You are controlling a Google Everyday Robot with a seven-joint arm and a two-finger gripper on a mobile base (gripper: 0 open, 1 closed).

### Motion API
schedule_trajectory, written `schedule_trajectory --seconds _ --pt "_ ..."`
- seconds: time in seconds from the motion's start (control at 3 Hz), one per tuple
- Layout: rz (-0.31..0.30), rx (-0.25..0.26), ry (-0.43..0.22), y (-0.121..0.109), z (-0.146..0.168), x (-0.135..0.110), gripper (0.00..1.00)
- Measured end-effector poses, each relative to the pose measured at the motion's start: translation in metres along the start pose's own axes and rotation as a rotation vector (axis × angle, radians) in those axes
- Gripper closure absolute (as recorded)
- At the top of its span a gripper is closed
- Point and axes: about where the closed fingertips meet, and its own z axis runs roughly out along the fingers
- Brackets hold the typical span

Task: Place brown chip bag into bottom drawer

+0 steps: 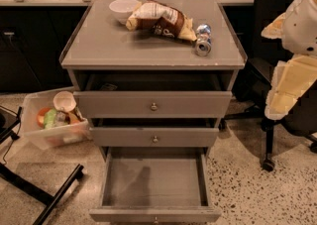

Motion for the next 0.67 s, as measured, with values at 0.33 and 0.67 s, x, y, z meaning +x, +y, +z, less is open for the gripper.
schedule_trajectory --seconds 0.33,0.67 --pt "0.000 0.000 0.000 0.000 0.000 0.000 0.00" --pt "0.045 0.041 -0.095 -0.022 -0.001 -0.027 0.00"
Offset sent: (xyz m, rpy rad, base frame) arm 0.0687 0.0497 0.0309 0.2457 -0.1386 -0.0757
